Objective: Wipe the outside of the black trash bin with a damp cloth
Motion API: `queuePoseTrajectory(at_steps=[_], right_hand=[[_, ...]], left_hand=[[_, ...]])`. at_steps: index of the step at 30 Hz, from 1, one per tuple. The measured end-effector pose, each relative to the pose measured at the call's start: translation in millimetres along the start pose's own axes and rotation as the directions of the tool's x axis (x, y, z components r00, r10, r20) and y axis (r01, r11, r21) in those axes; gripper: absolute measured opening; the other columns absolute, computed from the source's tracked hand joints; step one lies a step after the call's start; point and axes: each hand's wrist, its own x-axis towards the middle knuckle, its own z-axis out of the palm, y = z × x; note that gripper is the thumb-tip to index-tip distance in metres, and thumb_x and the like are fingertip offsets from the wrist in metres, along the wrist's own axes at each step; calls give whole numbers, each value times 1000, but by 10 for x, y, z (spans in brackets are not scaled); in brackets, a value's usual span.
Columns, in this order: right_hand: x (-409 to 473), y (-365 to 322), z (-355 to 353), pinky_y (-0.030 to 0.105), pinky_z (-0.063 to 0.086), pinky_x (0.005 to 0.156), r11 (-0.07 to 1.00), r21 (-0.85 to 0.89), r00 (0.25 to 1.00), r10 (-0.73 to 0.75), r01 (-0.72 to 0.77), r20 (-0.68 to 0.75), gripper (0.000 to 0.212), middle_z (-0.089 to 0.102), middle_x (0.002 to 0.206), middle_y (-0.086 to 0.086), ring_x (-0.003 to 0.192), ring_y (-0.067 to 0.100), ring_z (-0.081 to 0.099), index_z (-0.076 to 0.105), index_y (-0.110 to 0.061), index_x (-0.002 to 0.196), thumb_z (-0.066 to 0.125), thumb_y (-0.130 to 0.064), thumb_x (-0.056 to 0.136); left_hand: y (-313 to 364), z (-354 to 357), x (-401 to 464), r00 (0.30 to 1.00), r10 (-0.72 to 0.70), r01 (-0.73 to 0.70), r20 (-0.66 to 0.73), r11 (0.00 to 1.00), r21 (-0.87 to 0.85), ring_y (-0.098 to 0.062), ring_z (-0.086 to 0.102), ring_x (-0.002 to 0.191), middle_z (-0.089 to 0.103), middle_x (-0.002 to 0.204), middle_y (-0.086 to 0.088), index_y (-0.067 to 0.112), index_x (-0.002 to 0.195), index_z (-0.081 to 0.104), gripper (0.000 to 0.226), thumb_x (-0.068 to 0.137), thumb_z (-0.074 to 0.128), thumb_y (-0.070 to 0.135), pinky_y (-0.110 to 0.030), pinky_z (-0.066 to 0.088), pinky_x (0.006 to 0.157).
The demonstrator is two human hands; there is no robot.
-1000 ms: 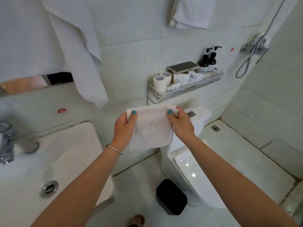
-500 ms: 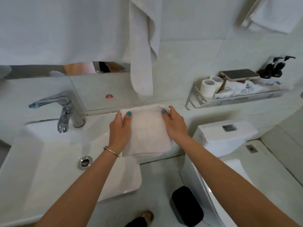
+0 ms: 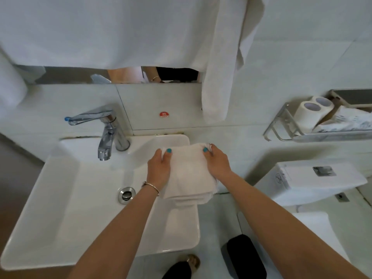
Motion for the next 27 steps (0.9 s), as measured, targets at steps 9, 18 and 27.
queuePoseTrajectory(at_steps=[9, 18, 27], right_hand=[[267, 185, 203, 40, 39, 101, 990, -81, 994, 112, -112, -1, 50, 51, 140, 10, 124, 32, 50, 34, -25, 147, 30, -47, 102], [389, 152, 347, 39, 41, 97, 935, -250, 948, 291, -253, 130, 50, 50, 139, 0, 122, 25, 52, 39, -31, 141, 29, -53, 97], [492, 183, 129, 33, 42, 77, 922, -291, 945, 302, -255, 129, 56, 56, 121, 9, 99, 25, 56, 45, -10, 127, 44, -55, 93]], left_hand=[[-261, 158, 238, 992, -63, 55, 106, 995, 82, -22, 41, 59, 46, 62, -4, 14, 72, 31, 38, 98, 46, 38, -35, 35, 60], [-261, 423, 303, 971, -156, 47, 183, 869, 492, -38, 61, 96, 66, 102, -15, 11, 114, 42, 45, 99, 29, 51, -38, 40, 73], [-62, 225, 441, 944, -226, -57, 240, 606, 793, -31, 60, 106, 62, 117, -10, 10, 123, 47, 63, 93, 31, 63, -35, 38, 76]])
